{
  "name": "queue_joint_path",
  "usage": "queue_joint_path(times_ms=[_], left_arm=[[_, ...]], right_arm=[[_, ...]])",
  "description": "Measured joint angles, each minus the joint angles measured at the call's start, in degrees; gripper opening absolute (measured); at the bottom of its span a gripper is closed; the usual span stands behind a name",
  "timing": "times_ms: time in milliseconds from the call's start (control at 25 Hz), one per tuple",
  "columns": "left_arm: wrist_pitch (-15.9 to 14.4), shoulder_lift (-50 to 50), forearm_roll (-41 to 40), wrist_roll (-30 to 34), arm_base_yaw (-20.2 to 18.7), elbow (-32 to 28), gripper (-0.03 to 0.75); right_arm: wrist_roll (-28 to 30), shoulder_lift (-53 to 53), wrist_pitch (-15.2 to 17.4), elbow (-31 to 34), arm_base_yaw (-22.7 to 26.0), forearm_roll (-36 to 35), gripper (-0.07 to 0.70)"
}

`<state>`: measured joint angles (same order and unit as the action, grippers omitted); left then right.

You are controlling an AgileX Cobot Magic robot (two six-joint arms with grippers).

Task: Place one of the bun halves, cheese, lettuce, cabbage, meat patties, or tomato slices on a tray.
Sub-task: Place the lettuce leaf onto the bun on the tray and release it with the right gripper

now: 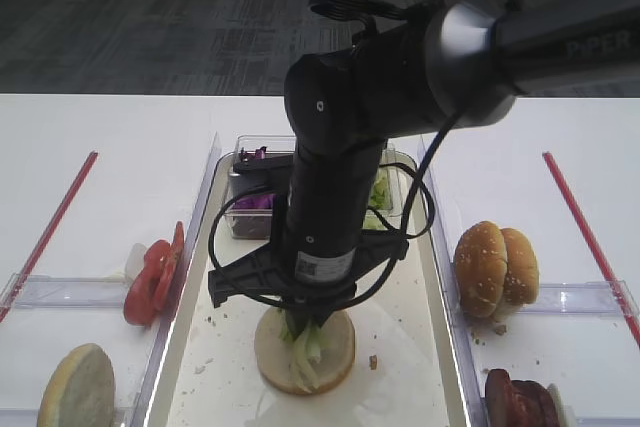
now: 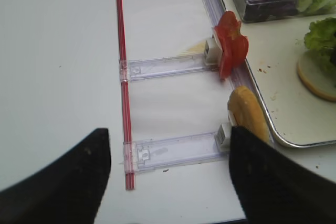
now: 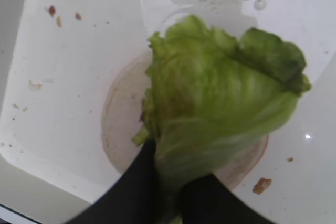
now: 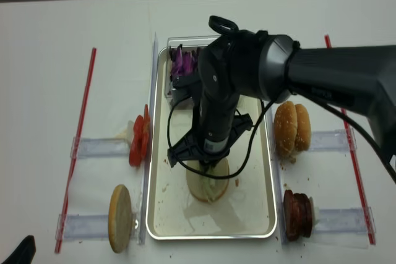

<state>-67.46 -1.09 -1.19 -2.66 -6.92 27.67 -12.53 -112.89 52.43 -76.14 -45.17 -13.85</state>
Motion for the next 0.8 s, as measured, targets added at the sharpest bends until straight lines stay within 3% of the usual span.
queue_joint_path(times_ms=[640,800], left_arm=[[0.0,0.0,0.0,0.0,0.0,0.0,0.456],[0.0,0.0,0.0,0.0,0.0,0.0,0.456]], right_arm=[[-0.1,-0.1,0.4,0.0,0.0,-0.6,0.113],[-0.1,-0.1,0.6,0.0,0.0,-0.7,0.190]])
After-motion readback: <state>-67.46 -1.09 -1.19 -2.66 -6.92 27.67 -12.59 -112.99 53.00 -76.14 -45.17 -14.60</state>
